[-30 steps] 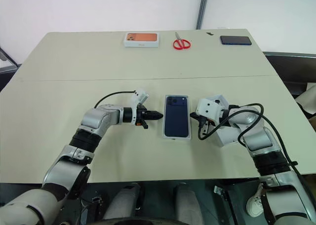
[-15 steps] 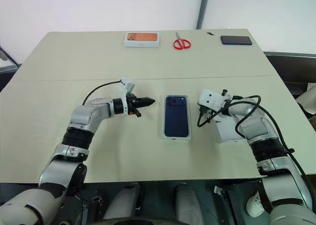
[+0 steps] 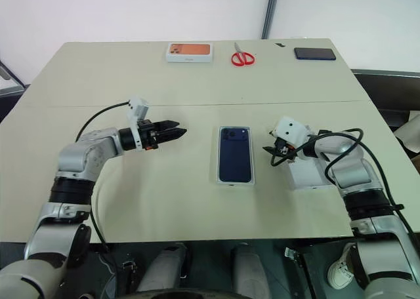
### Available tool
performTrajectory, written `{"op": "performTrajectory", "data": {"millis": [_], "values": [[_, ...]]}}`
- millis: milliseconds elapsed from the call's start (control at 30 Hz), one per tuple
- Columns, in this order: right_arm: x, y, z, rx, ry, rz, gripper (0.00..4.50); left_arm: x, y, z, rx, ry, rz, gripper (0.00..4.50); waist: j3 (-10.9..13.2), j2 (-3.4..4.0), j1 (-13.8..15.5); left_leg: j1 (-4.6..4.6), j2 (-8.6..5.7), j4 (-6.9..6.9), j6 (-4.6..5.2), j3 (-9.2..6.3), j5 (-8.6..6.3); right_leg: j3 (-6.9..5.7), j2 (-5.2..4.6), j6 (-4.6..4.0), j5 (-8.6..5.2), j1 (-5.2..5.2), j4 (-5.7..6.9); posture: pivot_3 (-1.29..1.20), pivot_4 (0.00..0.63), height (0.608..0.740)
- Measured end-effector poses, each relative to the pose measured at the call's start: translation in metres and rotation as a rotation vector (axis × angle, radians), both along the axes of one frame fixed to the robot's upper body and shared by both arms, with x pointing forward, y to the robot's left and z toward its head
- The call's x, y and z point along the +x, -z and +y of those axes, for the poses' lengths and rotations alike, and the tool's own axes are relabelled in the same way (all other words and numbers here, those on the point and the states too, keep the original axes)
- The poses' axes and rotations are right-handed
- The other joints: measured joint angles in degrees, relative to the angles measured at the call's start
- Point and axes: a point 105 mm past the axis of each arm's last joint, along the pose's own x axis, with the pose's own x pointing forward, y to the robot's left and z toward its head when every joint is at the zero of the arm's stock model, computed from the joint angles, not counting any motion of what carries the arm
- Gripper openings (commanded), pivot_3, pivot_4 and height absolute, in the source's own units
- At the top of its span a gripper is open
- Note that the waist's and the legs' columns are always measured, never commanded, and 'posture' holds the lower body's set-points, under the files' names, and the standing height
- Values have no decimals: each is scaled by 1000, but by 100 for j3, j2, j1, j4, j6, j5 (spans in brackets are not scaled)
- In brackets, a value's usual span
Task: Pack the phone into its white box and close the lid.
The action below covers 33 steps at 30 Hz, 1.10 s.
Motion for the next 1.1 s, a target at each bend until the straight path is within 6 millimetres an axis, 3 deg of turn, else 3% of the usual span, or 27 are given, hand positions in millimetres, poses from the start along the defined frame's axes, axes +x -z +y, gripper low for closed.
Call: {"op": "performTrajectory", "data": {"millis": [33, 200, 300, 433, 667, 833, 1100], "values": [[-4, -1, -1, 8, -3, 8, 4462, -2, 0, 4, 0, 0, -4, 4031, 0, 0, 1, 0, 1, 0, 0, 0, 0, 0, 0, 0, 0, 1, 0, 0, 150, 740], [-22, 8, -3, 36, 13, 91, 4462, -16, -2, 20, -10, 24, -43, 4031, 1, 2, -17, 1, 2, 2, 1, 2, 0, 2, 0, -1, 0, 0, 1, 0, 150, 740], [-14, -6, -15, 110, 164, 71, 4462, -21, -8, 29, -5, 26, -102, 4031, 0, 4, -11, 1, 8, 0, 1, 1, 0, 4, -1, -2, 0, -1, 1, 0, 150, 740], [-19, -21, -13, 194, 264, 49, 4462, -37, -3, 30, -9, 69, -164, 4031, 0, 4, 13, 0, 13, -6, 5, 0, -3, 5, -5, -2, -1, -2, -4, 0, 150, 740], [-49, 6, -2, 234, 349, 79, 4462, -53, 4, 28, -5, 107, -233, 4031, 0, 5, 36, -3, 10, 0, 14, 3, -9, 5, -17, -3, -1, 2, -6, 0, 150, 740], [-67, 15, -15, 223, 443, 19, 4462, -63, 8, 25, -19, 129, -255, 4031, -1, 5, 24, -1, 10, 0, 16, 4, -9, 5, -14, -2, -1, 3, -5, 0, 150, 740], [-71, 12, -9, 297, 520, 73, 4462, -71, 12, 25, -14, 175, -257, 4031, -4, 12, 6, 3, 13, 0, 18, 6, -10, 8, -4, -3, -2, 3, -6, 0, 150, 740]]}}
